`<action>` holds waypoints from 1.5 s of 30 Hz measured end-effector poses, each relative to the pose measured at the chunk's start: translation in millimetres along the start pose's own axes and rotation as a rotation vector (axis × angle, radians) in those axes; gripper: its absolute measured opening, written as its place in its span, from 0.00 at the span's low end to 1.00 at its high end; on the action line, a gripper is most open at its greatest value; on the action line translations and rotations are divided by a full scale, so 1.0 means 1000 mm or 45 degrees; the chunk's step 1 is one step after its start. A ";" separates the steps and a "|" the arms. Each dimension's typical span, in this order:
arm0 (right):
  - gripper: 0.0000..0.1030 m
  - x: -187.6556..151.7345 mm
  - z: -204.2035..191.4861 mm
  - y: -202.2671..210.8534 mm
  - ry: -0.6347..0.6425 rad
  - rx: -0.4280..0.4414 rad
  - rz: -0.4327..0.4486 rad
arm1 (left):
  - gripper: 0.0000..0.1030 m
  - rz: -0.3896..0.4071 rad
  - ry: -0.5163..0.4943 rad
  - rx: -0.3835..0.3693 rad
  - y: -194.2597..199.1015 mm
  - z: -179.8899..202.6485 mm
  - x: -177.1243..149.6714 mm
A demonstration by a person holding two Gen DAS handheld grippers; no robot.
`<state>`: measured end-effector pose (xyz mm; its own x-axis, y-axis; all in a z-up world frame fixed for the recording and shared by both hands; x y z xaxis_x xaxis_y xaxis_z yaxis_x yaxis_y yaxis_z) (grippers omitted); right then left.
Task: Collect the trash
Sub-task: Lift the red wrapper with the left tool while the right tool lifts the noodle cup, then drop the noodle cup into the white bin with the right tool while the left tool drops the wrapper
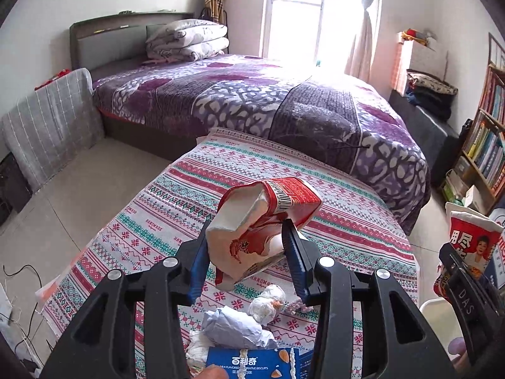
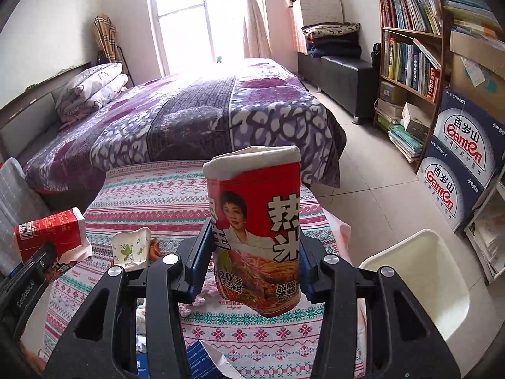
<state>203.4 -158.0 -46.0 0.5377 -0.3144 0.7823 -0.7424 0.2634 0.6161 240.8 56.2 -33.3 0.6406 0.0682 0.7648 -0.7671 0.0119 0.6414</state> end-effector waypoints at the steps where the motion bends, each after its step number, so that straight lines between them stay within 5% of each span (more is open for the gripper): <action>1: 0.43 0.000 0.003 0.001 0.000 -0.008 0.001 | 0.43 0.003 -0.008 -0.004 0.001 0.004 0.000; 19: 0.43 0.002 0.066 0.016 -0.017 -0.160 0.021 | 0.43 0.028 -0.128 -0.083 0.019 0.073 -0.014; 45: 0.45 -0.013 0.181 0.024 -0.167 -0.358 -0.091 | 0.43 0.007 -0.308 -0.250 0.039 0.169 -0.050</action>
<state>106.2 -312.3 -58.2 0.5148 -0.4512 0.7290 -0.5553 0.4724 0.6845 184.6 -115.4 -35.9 0.6080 -0.1703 0.7754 -0.7474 0.2066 0.6314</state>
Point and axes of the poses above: each gripper's, at about its wrist camera, not at the fingertips, and y roughly against the way its jaws point, z to its right, x to its top, the point moved 6 cm from there along -y, roughly the way its jaws point, and after that the axes turned 1 degree about z, right-handed, at the moved point
